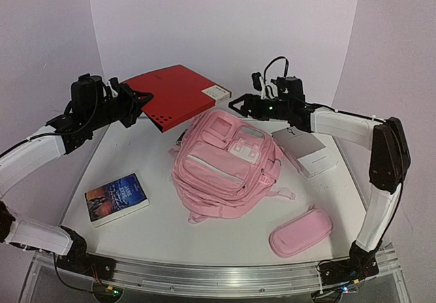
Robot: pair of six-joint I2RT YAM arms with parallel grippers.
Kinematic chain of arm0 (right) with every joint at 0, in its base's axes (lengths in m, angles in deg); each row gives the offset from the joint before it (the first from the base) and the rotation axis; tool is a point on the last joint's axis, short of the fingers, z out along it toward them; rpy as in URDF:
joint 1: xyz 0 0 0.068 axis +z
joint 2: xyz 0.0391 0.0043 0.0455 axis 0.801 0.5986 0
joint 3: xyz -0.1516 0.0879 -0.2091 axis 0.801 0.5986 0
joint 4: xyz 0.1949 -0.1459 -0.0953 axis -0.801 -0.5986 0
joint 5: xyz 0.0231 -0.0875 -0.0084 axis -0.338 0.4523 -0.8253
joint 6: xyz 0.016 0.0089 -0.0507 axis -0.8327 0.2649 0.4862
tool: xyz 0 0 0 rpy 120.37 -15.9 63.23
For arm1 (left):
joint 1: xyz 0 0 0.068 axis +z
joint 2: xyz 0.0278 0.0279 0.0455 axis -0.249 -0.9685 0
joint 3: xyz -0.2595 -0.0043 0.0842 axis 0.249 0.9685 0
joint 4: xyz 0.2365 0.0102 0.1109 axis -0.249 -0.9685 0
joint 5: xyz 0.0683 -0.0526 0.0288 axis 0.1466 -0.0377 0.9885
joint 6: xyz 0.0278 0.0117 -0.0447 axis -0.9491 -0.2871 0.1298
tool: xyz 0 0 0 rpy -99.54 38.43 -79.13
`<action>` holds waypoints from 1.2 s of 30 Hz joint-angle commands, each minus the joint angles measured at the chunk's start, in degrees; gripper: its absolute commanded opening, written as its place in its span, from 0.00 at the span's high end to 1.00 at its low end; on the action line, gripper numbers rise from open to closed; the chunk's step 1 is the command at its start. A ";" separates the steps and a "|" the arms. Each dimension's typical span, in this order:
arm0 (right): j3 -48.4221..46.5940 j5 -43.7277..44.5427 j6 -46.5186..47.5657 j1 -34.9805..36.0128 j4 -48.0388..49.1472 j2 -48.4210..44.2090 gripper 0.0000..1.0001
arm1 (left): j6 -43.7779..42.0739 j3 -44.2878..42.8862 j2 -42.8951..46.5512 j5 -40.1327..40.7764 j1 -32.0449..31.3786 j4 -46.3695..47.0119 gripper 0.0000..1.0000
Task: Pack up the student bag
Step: Pick up the files from the center of the board, then place the files in the student bag.
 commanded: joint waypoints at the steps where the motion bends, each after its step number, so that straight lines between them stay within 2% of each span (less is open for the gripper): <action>1: 2.98 -4.24 27.51 3.92 -13.40 -3.44 0.33 | -1.09 0.23 5.58 5.64 -0.03 -5.17 1.00; 5: 2.81 -4.54 38.88 8.64 -21.38 -4.21 0.36 | -0.25 1.16 8.59 9.09 0.03 -9.23 1.00; 11: 1.56 -3.06 46.36 15.04 -28.82 -2.78 0.45 | -0.21 1.39 10.97 12.18 0.01 -12.46 1.00; 13: 0.27 -2.97 47.22 16.33 -31.20 -1.12 0.49 | -0.06 1.33 11.32 12.66 0.01 -13.45 1.00; 22: -2.96 -5.42 49.13 20.14 -36.90 3.70 0.50 | 0.34 0.82 12.45 13.68 -0.04 -17.31 1.00; 36: -9.15 -0.74 47.08 21.99 -37.26 13.98 0.55 | 0.94 1.40 14.37 13.40 -0.07 -20.56 1.00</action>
